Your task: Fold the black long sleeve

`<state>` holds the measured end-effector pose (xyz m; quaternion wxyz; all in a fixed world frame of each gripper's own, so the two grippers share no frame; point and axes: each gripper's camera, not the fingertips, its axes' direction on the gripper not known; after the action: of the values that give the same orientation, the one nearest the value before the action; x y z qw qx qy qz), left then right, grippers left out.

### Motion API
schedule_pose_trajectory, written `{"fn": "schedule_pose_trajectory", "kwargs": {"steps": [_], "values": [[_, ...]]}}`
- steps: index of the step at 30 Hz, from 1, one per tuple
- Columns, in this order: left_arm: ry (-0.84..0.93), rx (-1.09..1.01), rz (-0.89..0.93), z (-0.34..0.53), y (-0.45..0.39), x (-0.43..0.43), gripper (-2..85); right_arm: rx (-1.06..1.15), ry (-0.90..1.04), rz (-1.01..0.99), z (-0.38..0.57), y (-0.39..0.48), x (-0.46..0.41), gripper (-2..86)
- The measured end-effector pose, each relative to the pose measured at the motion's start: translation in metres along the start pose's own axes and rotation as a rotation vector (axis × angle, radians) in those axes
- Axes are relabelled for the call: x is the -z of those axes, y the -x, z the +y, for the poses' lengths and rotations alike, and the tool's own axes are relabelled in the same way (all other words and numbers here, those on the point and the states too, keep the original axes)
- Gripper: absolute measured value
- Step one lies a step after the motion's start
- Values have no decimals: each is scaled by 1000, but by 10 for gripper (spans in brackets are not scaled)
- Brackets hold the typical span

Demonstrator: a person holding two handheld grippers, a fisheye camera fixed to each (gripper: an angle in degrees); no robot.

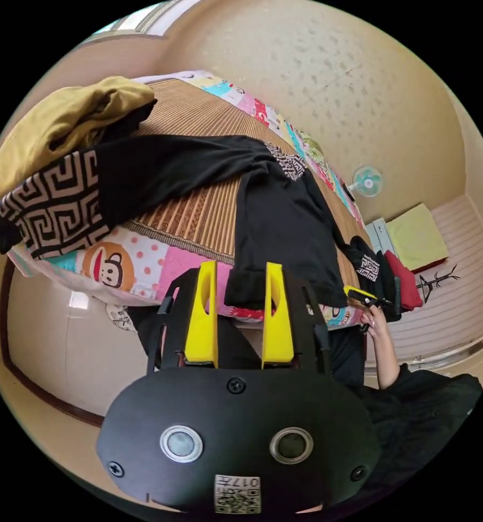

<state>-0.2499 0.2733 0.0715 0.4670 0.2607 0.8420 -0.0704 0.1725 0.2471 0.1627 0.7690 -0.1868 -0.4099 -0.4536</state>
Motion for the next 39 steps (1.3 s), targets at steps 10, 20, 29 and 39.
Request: {"fn": "schedule_pose_trajectory", "kwargs": {"steps": [10, 20, 29, 39], "values": [[259, -119, -87, 41, -21, -8, 48, 68, 92, 47, 52, -3, 37, 27], [145, 112, -42, 150, 40, 61, 88, -6, 64, -116, 163, -46, 82, 64], [-43, 44, 10, 121, 15, 99, 88, -386, -447, 377, 125, -157, 223, 99], [-41, -4, 72, 124, -6, 94, 87, -308, -146, 374, 45, -228, 197, 41]]}}
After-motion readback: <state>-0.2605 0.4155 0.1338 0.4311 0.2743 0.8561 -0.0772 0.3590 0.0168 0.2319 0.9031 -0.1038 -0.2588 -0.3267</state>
